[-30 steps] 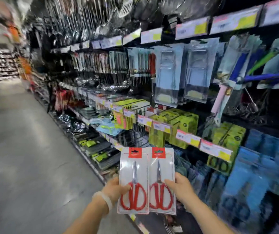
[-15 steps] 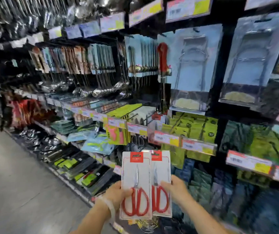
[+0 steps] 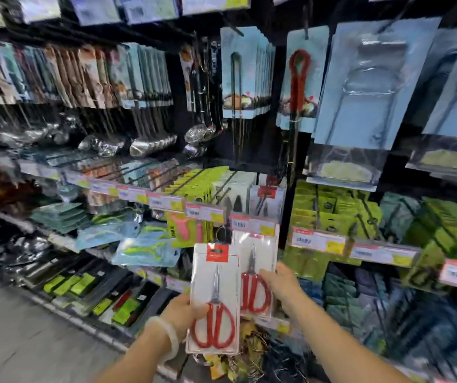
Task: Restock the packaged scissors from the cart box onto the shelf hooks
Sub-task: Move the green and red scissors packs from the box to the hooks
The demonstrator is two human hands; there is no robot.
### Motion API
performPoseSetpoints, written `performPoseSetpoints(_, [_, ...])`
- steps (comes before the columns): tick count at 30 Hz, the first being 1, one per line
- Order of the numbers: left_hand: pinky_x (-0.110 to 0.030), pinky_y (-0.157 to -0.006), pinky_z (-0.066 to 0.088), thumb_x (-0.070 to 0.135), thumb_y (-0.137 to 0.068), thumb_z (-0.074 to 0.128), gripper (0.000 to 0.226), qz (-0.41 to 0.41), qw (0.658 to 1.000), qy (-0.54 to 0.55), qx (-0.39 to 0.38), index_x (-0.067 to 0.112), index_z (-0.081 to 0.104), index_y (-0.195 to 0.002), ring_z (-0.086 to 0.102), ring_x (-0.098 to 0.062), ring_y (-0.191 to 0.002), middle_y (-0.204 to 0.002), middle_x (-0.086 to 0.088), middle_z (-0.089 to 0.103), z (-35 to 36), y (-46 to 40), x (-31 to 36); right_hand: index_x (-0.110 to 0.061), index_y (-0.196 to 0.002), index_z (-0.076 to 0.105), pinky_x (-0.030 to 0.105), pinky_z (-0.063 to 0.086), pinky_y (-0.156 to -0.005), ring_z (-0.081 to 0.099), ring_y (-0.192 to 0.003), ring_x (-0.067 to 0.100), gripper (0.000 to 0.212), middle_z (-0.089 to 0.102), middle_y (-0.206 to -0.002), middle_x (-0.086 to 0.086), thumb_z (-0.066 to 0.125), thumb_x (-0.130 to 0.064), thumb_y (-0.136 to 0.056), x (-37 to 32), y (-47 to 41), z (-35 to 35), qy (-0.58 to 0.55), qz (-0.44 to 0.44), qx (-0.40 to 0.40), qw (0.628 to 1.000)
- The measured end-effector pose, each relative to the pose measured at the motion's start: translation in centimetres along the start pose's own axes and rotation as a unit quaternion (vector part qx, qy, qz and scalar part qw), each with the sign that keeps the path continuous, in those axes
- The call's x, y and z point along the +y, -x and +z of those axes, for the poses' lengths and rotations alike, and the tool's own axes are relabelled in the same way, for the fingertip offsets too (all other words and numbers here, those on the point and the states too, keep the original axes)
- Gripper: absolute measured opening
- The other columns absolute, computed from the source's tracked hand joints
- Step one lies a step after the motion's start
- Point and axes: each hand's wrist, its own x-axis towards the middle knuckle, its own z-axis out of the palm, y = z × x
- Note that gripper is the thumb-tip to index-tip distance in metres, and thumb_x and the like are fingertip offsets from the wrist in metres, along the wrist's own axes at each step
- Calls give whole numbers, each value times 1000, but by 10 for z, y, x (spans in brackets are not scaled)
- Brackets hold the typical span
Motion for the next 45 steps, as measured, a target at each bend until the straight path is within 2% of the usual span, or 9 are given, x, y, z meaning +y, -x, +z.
performPoseSetpoints(4, [-49,-90,53,-2,-88,57,23,10,1000,-1,-29,3,63,-110,68,-33,-97,-101,-18,72,2,-13,4,-6,-113,59,45,52,-91,65,-100,30,23,67,-109,16,55,-9,-90,-12,-18,0,-7,-1,30,1000])
performPoseSetpoints(11, [-51,-92,52,9,-84,66,24,2,997,-37,-62,9,60,-107,69,-28,-96,-101,-11,73,6,-26,6,-18,-112,58,21,50,-61,64,-80,14,20,65,-92,-2,54,-17,-92,0,-35,6,-9,16,21,1000])
performPoseSetpoints(15, [-52,-94,50,10,-84,65,25,-9,995,-51,-84,9,62,-108,69,-29,-98,-100,-10,74,6,-34,7,-15,-114,58,24,50,-59,64,-78,14,21,66,-85,-1,51,-20,-94,2,-47,10,-24,14,38,999])
performPoseSetpoints(21, [-53,-92,51,7,-84,64,28,-12,994,-43,-99,10,61,-111,69,-31,-99,-102,-12,73,1,-50,7,-9,-144,23,37,41,-99,49,-124,33,56,47,-138,18,32,-41,-99,0,-58,6,124,72,79,986])
performPoseSetpoints(23, [-54,-92,51,5,-85,63,27,-8,994,-40,-103,8,61,-111,69,-32,-98,-101,-13,74,1,-56,5,-9,-142,29,35,39,-102,48,-125,30,61,47,-139,14,33,-49,-97,6,-52,6,147,70,81,983])
performPoseSetpoints(26, [-54,-92,50,3,-85,63,28,-5,994,-40,-104,6,62,-113,68,-34,-98,-102,-16,73,6,-64,0,-25,-108,55,25,42,-91,54,-101,8,32,57,-115,-10,44,-51,-92,19,-28,10,49,36,-21,998])
performPoseSetpoints(29, [-52,-92,51,1,-87,61,27,0,993,-33,-114,11,61,-113,68,-34,-98,-104,-16,72,18,-67,1,-31,-94,56,25,54,-82,63,-93,7,8,66,-106,-7,61,-33,-88,30,-13,18,67,5,-92,994])
performPoseSetpoints(34, [-42,-85,56,3,-85,64,23,59,995,-42,-66,18,61,-102,69,-24,-93,-98,-7,72,37,-71,15,-29,-90,55,7,49,-61,61,-85,0,21,64,-93,-12,59,-7,-89,24,-15,13,43,-70,6,997])
performPoseSetpoints(45, [-25,-65,58,-2,-85,62,21,126,989,-8,-83,16,62,-96,69,-16,-77,-87,-4,72,51,-86,52,-28,-101,54,7,46,-67,59,-88,0,23,61,-94,-17,55,-6,-91,2,-35,3,19,-127,58,990])
